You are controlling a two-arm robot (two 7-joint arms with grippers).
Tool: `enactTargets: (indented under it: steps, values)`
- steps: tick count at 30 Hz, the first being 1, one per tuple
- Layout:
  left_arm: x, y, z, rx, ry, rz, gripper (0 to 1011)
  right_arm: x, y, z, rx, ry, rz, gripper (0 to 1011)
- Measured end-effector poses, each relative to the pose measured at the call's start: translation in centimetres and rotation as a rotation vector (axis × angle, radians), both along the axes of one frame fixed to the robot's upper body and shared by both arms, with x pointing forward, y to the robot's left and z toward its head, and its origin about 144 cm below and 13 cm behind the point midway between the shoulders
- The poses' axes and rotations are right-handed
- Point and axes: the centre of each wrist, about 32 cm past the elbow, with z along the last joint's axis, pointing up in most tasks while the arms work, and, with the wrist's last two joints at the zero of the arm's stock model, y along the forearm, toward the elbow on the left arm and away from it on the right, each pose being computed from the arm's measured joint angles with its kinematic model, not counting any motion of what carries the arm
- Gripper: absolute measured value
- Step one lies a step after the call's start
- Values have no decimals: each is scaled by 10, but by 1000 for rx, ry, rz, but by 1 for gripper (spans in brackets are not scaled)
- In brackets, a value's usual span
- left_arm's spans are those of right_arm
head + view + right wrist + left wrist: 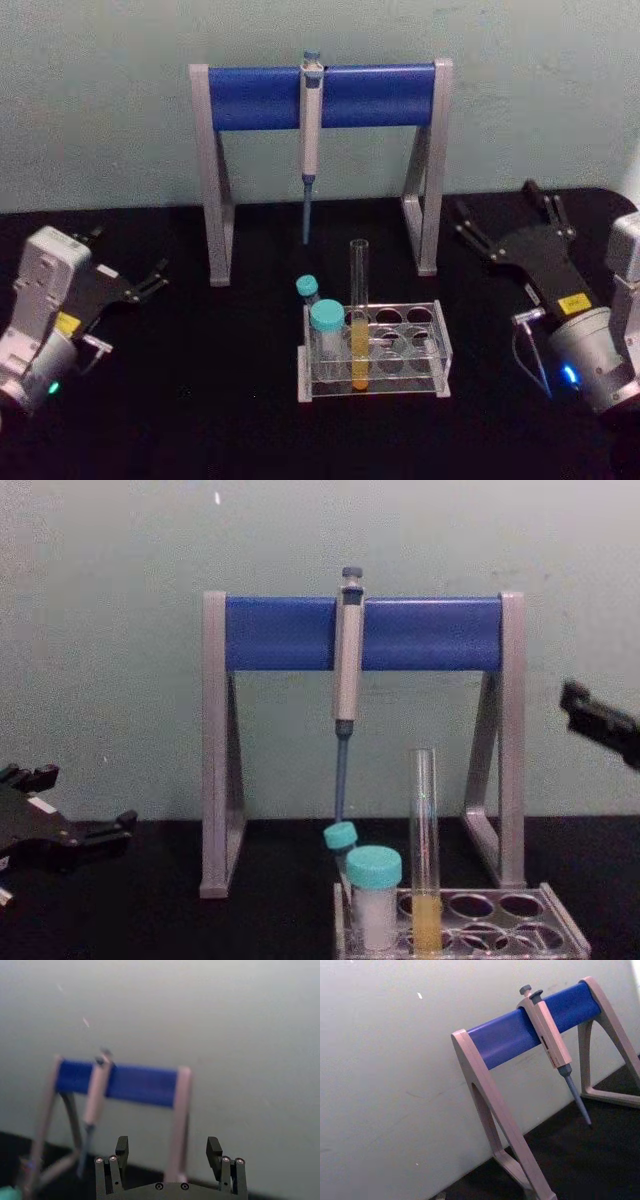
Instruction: Pick up the test tube from the test tube rack, shake it, then place it back into the test tube rack.
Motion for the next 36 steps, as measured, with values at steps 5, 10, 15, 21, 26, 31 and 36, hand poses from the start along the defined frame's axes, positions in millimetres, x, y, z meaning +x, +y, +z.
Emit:
enactTargets:
  steps: [5,10,15,21,26,31,36]
  values:
    - [0,0,0,0,0,0,1001,2,-3,-11,-32,107,-40,1000]
    - [0,0,0,0,0,0,1001,5,-5,-25,-54,228,-43,1000]
    - [0,0,0,0,0,0,1001,7,-5,-37,-64,309,-37,1000]
    - [0,0,0,0,0,0,1001,8,-5,-44,-63,348,-43,1000]
    - [0,0,0,0,0,0,1001,8,-6,-48,-56,365,-47,1000]
    - [0,0,0,0,0,0,1001,9,-6,-50,-50,369,-46,1000]
    - [0,0,0,0,0,0,1001,9,-6,-50,-50,371,-43,1000]
